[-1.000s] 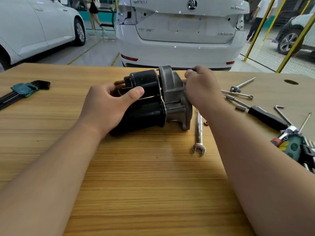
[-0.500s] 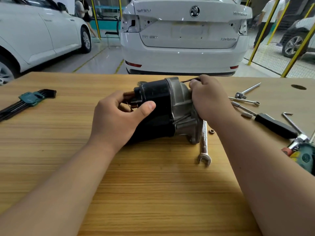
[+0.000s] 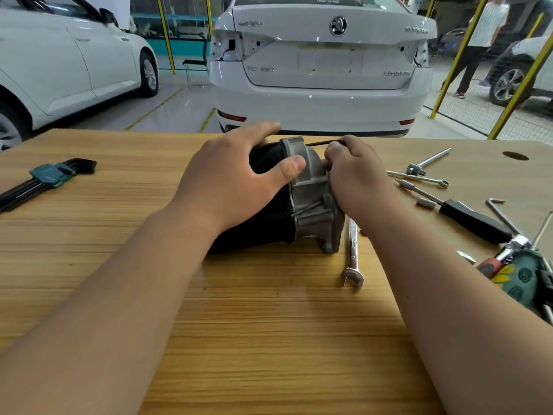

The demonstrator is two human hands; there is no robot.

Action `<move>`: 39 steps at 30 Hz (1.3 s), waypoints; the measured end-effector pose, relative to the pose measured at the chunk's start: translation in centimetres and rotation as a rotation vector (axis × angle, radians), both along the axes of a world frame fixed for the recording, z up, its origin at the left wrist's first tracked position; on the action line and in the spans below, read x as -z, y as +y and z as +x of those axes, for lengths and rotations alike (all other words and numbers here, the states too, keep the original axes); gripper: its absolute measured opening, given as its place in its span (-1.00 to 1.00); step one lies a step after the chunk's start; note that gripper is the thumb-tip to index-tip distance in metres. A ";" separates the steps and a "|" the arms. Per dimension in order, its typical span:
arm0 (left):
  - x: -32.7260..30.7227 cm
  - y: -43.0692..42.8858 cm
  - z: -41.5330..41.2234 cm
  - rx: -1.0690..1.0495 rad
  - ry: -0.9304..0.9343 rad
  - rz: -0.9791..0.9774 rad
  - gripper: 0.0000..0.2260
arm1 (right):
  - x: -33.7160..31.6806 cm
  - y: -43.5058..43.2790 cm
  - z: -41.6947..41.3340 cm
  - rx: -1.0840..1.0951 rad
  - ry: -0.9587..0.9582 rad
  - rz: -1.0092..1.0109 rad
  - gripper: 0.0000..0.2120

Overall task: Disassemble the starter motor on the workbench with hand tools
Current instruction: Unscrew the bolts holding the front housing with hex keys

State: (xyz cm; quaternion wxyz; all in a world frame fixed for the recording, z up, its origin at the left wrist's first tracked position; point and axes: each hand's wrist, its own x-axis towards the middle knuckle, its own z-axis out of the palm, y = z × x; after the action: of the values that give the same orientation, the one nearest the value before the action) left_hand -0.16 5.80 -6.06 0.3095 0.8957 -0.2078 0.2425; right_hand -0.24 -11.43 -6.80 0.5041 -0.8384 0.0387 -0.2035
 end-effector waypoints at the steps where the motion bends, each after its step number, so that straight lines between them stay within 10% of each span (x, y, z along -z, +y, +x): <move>1: -0.2 -0.1 0.1 -0.039 -0.016 0.032 -0.43 | 0.0 0.1 0.0 -0.010 -0.006 0.001 -0.76; 6: -0.6 -1.4 0.2 -0.271 -0.156 0.300 -0.35 | 0.1 0.7 -0.3 -0.029 -0.051 -0.007 -0.71; 17: -0.8 -0.5 -0.4 -0.016 -0.093 0.188 -0.55 | -0.5 -2.0 -1.9 0.047 -0.104 0.301 -0.74; 25: -2.4 1.9 -0.6 0.210 0.158 0.499 -0.10 | -0.2 -3.3 -2.8 0.014 -0.037 0.407 -0.76; 39: -1.7 1.8 0.2 0.227 0.084 0.416 -0.22 | 1.5 -1.2 -5.2 -0.063 -0.033 -0.054 -0.86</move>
State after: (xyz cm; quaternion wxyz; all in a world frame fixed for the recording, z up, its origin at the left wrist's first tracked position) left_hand 0.06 7.65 -4.40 0.1520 0.9205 -0.3393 0.1205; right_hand -5.45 -12.60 -8.29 0.4881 -0.8490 -0.0017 -0.2022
